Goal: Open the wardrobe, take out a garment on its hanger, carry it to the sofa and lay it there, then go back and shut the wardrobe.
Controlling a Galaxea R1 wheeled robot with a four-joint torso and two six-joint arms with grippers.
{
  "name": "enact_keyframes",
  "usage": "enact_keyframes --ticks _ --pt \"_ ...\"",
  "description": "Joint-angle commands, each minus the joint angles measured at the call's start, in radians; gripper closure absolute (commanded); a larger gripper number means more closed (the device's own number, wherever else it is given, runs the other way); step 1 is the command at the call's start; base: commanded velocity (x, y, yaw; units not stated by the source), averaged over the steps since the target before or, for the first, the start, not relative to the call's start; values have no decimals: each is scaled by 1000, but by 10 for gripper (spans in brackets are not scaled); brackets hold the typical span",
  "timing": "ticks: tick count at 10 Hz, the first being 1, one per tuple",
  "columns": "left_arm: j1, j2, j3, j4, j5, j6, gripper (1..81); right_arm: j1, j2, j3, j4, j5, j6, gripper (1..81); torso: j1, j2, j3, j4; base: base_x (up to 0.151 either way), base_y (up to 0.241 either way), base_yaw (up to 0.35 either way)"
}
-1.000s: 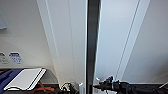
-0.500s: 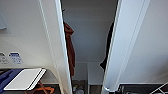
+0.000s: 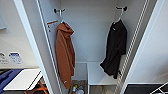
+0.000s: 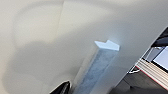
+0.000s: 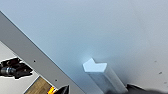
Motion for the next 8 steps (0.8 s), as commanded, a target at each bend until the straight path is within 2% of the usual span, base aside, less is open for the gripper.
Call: enact_keyframes --ticks 1,2,4,5,6,8 --pt "295 -135 257 306 8 -37 10 -114 -147 182 -109 214 49 10 0 0 0 0 0 0 0" --pt "394 -147 191 326 -82 -37 10 -149 -201 148 -114 279 50 10 0 0 0 0 0 0 0" --pt "596 -123 -35 325 -360 -43 10 -215 -253 17 -102 393 67 10 0 0 1 0 0 0 0" --pt "671 -77 -182 317 -519 -63 10 -245 -251 -78 -91 427 103 10 -2 -1 1 0 0 0 0" --pt "716 -22 -314 317 -607 -128 10 -270 -229 -185 -58 433 154 10 -4 -3 2 0 0 0 0" --pt "741 101 -537 299 -651 -240 10 -315 -166 -380 43 416 217 10 -7 -4 3 0 0 0 0"
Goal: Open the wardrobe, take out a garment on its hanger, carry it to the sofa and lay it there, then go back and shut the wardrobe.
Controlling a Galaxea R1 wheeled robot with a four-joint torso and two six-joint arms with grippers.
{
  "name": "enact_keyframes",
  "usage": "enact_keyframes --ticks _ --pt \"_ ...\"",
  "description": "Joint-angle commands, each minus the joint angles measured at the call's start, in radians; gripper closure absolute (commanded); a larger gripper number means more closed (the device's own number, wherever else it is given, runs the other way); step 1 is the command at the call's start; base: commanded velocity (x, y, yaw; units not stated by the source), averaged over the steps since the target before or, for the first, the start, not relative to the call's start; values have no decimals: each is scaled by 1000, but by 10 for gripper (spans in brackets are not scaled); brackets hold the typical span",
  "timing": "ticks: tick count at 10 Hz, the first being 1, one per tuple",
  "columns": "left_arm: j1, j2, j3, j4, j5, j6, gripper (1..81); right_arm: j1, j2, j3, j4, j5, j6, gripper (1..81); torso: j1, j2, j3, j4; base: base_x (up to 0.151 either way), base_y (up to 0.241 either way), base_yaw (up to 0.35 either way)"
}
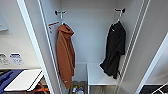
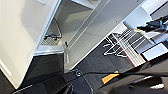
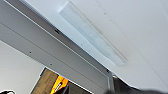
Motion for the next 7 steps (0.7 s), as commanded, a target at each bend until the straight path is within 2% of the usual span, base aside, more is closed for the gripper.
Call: enact_keyframes --ticks 1,2,4,5,7 --pt "134 202 -504 34 -359 -222 10 -25 63 -308 161 42 118 10 0 0 0 0 0 0 0" --pt "130 297 -652 22 -354 -300 10 -61 127 -424 181 19 149 10 -1 0 0 0 0 0 0" --pt "129 454 -880 29 -345 -426 10 -143 248 -621 169 11 236 10 -2 0 1 0 0 0 0" --pt "127 526 -987 25 -342 -468 10 -178 302 -704 167 1 256 10 -2 0 1 0 0 0 0" --pt "124 673 -1216 32 -293 -582 10 -240 423 -874 166 -27 266 10 -3 -1 1 0 0 0 0"
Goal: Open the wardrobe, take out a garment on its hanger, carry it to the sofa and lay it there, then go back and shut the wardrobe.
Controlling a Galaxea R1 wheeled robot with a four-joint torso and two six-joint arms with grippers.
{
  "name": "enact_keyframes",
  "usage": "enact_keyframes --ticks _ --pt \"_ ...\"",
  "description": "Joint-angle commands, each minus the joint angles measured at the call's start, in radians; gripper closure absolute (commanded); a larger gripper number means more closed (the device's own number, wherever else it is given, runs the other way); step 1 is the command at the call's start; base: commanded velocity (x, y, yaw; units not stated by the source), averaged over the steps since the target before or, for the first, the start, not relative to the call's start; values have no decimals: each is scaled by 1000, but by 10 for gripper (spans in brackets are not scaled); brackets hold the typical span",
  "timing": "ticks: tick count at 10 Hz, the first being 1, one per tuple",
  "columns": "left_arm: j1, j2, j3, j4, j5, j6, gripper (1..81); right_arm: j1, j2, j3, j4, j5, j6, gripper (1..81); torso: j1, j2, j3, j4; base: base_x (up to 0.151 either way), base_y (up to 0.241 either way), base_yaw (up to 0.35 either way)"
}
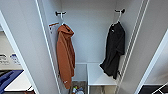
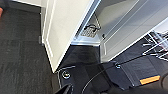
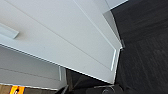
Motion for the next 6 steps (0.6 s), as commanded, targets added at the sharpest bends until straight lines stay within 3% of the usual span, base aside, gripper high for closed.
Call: enact_keyframes --ticks 1,4,6 --pt "56 338 -493 21 -48 -326 10 -125 221 -312 52 -46 99 10 0 0 0 0 0 0 0" --pt "52 486 -679 24 60 -337 10 -191 428 -563 -6 -107 99 10 0 0 0 0 0 0 0" --pt "48 539 -724 47 101 -337 10 -225 560 -727 -56 -110 99 10 0 -1 1 0 0 0 0"
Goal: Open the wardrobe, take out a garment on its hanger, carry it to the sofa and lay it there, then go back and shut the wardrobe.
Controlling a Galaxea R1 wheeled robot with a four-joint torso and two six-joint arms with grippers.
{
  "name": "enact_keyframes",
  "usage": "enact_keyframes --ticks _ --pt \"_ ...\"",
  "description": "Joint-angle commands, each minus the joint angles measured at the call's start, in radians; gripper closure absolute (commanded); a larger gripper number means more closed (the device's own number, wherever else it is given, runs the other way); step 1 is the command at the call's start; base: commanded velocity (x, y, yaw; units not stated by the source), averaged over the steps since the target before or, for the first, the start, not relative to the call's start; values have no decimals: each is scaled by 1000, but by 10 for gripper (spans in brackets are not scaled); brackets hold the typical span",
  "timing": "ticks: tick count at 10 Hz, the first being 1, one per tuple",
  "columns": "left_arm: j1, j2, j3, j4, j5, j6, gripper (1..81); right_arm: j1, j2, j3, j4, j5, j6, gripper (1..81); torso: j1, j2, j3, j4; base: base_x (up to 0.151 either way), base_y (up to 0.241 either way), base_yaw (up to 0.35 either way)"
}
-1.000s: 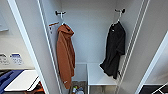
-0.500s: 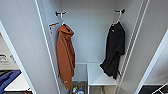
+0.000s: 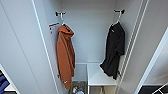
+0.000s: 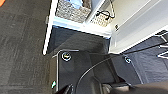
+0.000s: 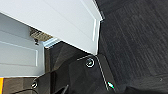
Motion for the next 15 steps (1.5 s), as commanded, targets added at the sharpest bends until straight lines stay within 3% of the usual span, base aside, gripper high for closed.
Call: enact_keyframes --ticks 1,5,8,10,12,15 --pt "25 116 -161 51 139 -95 10 -85 229 -311 -108 -81 32 10 0 0 0 0 0 0 0" --pt "-1 188 -194 57 250 -83 10 -100 386 -426 -157 -167 19 10 -1 0 0 0 0 0 0" --pt "-15 233 -195 91 302 -78 10 -103 496 -426 -156 -324 10 10 -2 -1 1 0 0 0 0" --pt "-32 267 -195 104 384 -54 10 -103 512 -423 -156 -330 -4 10 -2 -1 1 0 0 0 0" --pt "-40 285 -195 105 400 -40 10 -102 523 -422 -156 -370 -7 10 -2 -1 1 0 0 0 0" --pt "-40 287 -195 111 400 -40 10 -97 523 -422 -154 -370 -5 10 -2 -1 1 0 -21 0 0"
